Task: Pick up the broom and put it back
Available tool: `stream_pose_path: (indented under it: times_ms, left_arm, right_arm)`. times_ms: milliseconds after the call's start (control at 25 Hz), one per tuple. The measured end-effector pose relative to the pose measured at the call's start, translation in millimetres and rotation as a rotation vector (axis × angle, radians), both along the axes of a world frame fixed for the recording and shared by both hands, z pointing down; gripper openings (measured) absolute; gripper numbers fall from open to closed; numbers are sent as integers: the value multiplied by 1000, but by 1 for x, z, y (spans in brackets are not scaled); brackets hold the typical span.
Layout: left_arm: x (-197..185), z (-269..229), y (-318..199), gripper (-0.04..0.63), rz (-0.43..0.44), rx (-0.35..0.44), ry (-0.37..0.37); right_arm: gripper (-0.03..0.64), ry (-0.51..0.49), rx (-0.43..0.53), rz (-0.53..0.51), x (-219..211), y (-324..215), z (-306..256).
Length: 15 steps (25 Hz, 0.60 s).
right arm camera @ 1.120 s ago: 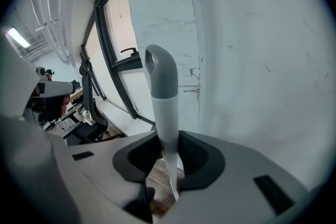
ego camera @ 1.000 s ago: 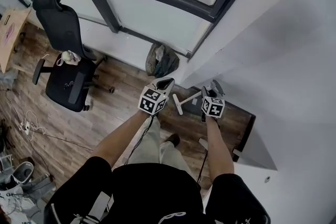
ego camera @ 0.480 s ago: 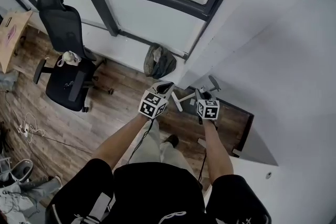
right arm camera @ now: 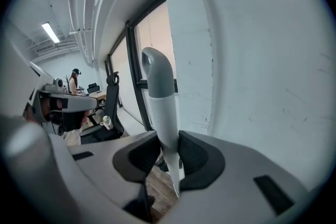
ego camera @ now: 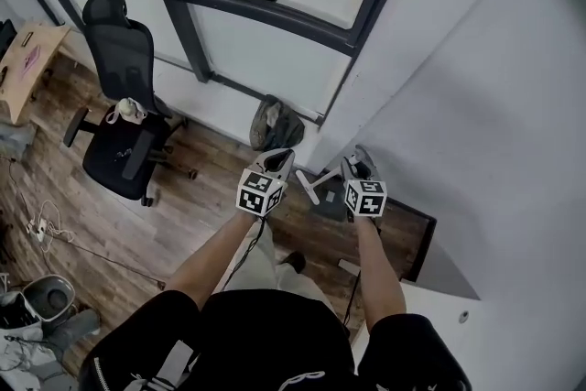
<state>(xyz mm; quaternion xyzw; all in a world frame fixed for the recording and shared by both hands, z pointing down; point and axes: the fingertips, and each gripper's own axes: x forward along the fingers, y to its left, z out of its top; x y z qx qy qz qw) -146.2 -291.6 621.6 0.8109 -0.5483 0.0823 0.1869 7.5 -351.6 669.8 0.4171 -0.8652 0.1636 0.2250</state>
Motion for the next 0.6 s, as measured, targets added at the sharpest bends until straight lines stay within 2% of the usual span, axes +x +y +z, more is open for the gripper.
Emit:
stream_pose_path:
  times_ms: [400,600]
  left_arm:
    - [11,-75,28,17,-54,95,47]
    - [14,-99,39,17,-69,107,73]
  right_arm:
    - [115,-105,159,-14,9,17,-100]
    - [115,-148,209,-20,18,27,-142]
